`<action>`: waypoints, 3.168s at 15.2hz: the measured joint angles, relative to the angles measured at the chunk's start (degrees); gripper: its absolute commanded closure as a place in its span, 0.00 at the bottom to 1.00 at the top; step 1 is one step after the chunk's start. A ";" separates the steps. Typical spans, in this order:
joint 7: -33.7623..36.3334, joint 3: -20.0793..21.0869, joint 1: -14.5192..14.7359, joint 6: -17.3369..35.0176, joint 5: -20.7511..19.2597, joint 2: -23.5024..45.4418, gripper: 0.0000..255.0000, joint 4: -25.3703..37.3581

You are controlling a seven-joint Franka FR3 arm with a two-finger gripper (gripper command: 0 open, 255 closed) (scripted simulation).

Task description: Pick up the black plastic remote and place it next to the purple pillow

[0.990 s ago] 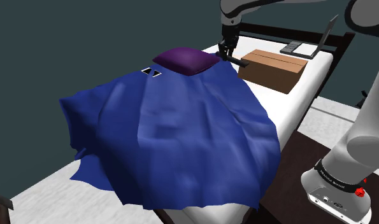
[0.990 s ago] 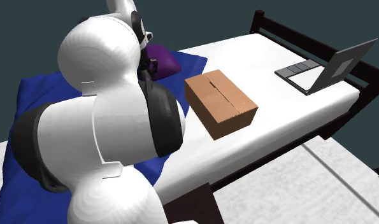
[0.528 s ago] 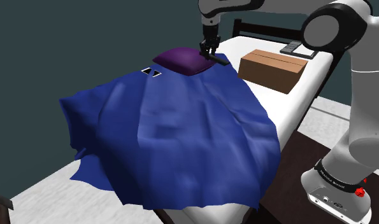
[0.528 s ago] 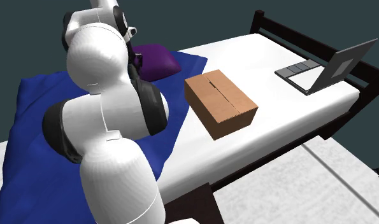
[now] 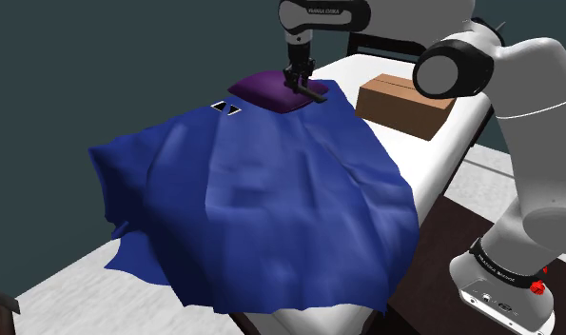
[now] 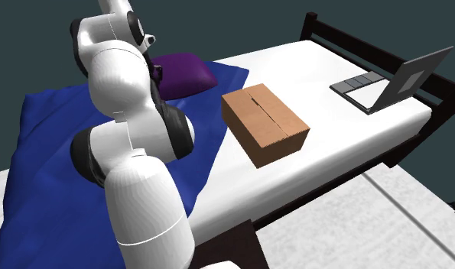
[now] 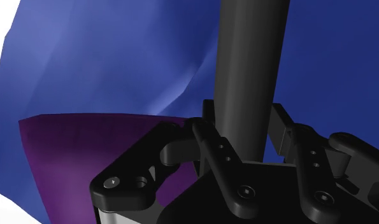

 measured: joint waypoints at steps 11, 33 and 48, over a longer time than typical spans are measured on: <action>0.63 0.02 0.16 9.85 -0.15 -1.67 1.00 -11.53; 1.43 0.11 0.23 22.84 -0.27 0.71 1.00 -21.79; 1.33 0.08 0.39 17.83 -0.28 -0.94 0.00 -18.68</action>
